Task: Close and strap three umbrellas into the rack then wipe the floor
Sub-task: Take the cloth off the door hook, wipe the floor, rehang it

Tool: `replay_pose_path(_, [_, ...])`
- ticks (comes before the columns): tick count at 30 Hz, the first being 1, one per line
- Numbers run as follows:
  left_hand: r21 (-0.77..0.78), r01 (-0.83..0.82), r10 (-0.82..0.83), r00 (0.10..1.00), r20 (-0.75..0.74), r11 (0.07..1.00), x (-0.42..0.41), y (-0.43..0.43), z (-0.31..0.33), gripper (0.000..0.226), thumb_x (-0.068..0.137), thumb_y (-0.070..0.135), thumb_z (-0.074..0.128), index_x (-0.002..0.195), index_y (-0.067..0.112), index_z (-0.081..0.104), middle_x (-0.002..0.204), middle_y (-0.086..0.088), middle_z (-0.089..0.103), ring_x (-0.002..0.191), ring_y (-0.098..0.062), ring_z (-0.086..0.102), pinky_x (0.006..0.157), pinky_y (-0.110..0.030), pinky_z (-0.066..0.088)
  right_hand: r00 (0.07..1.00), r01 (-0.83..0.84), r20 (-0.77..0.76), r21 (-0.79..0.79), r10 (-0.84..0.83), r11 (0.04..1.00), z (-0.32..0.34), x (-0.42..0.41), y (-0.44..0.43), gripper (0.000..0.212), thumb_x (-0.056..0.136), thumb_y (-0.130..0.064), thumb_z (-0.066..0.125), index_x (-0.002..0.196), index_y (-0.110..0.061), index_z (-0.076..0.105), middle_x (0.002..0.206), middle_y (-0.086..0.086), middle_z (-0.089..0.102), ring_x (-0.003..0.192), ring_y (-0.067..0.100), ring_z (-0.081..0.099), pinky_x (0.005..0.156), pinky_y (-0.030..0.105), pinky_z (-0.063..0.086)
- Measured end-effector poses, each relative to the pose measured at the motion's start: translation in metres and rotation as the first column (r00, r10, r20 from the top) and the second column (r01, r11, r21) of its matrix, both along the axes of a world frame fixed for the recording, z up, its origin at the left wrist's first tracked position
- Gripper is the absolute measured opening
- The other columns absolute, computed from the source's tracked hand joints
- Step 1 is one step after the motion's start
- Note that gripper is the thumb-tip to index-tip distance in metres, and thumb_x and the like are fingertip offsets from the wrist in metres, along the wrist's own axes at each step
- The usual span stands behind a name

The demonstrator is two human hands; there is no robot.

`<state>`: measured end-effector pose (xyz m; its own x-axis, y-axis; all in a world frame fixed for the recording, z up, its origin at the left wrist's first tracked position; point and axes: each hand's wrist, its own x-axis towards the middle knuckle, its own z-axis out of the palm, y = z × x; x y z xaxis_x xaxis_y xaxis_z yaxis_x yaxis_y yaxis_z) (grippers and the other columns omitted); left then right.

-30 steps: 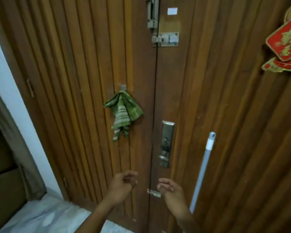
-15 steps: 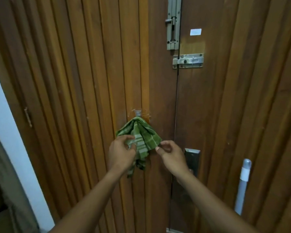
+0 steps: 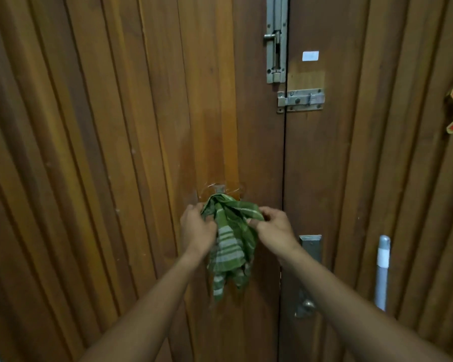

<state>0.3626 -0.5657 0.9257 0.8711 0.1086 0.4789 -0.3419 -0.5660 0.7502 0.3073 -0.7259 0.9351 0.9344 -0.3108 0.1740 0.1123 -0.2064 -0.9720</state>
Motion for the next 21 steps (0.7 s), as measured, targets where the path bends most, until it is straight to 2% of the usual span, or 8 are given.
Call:
replay_pose_path(2, [-0.065,0.033,-0.028,0.996,0.085,0.997,-0.002,0.007,0.009,0.022,0.095,0.003,0.053,0.108,0.009,0.070,0.103,-0.006,0.058,0.102,-0.023,0.054,0.082,-0.024,0.039,0.994,0.084,0.074,0.003,-0.084,0.996,0.015,-0.011,0.002,0.017,0.093,-0.010,0.065,0.089,-0.023,0.074,0.086,-0.003,0.077,0.084,0.019,0.073,0.076,0.034,0.059])
replay_pose_path(6, [-0.124,0.203,-0.158,0.939,0.305,0.971,-0.021,0.013,0.038,0.021,0.097,0.008,0.050,0.103,0.021,0.065,0.097,0.004,0.051,0.087,-0.004,0.048,0.073,-0.019,0.034,0.935,0.247,0.240,0.093,-0.263,0.964,0.041,-0.037,0.004,0.021,0.096,-0.008,0.058,0.093,-0.021,0.074,0.090,0.000,0.077,0.088,0.019,0.073,0.077,0.035,0.060])
replay_pose_path(9, [-0.012,0.400,-0.377,0.874,0.306,0.917,-0.034,0.000,0.047,0.019,0.097,0.010,0.050,0.097,0.025,0.061,0.096,0.005,0.049,0.087,0.003,0.046,0.075,-0.014,0.037,0.866,0.386,0.289,0.134,-0.408,0.913,0.039,-0.066,-0.006,0.021,0.096,-0.005,0.055,0.092,-0.020,0.069,0.090,0.006,0.074,0.087,0.022,0.069,0.073,0.033,0.056])
replay_pose_path(11, [0.060,0.511,-0.508,0.822,0.259,0.858,-0.044,-0.016,0.044,0.017,0.095,0.009,0.052,0.095,0.021,0.064,0.096,0.004,0.058,0.088,-0.004,0.053,0.077,-0.023,0.043,0.841,0.461,0.247,0.143,-0.482,0.876,0.027,-0.094,-0.018,0.017,0.097,-0.003,0.052,0.098,-0.012,0.066,0.098,0.016,0.073,0.091,0.031,0.069,0.079,0.041,0.059])
replay_pose_path(13, [0.099,0.658,-0.664,0.730,0.160,0.747,-0.057,-0.032,0.034,0.018,0.096,0.008,0.055,0.094,0.018,0.069,0.084,0.005,0.066,0.070,0.000,0.059,0.060,-0.020,0.044,0.821,0.525,0.205,0.096,-0.533,0.846,0.009,-0.126,-0.038,0.014,0.098,-0.001,0.052,0.101,-0.007,0.064,0.098,0.018,0.072,0.090,0.032,0.069,0.082,0.044,0.058])
replay_pose_path(15, [0.146,0.782,-0.791,0.611,0.012,0.606,-0.069,-0.050,0.017,0.014,0.094,0.011,0.063,0.089,0.019,0.072,0.073,0.008,0.068,0.057,0.000,0.059,0.048,-0.013,0.036,0.790,0.592,0.182,0.019,-0.585,0.806,-0.008,-0.162,-0.060,0.014,0.098,-0.002,0.055,0.095,-0.011,0.066,0.088,0.011,0.071,0.082,0.026,0.067,0.073,0.037,0.056])
replay_pose_path(18, [0.227,0.890,-0.887,0.434,-0.155,0.396,-0.090,-0.084,-0.010,0.010,0.086,0.014,0.074,0.080,0.022,0.073,0.074,0.005,0.072,0.074,-0.006,0.066,0.066,-0.020,0.043,0.756,0.655,0.124,-0.121,-0.643,0.746,-0.031,-0.222,-0.092,0.015,0.096,-0.002,0.060,0.088,-0.014,0.067,0.081,0.005,0.068,0.078,0.019,0.063,0.071,0.029,0.052])
replay_pose_path(21, [0.228,0.953,-0.911,0.268,-0.312,0.202,-0.128,-0.124,-0.031,0.012,0.089,0.011,0.069,0.081,0.019,0.073,0.077,-0.003,0.073,0.072,-0.008,0.065,0.066,-0.024,0.045,0.729,0.673,0.048,-0.236,-0.683,0.701,-0.056,-0.284,-0.121,0.009,0.095,-0.009,0.064,0.087,-0.012,0.068,0.082,0.006,0.070,0.078,0.020,0.064,0.075,0.034,0.052])
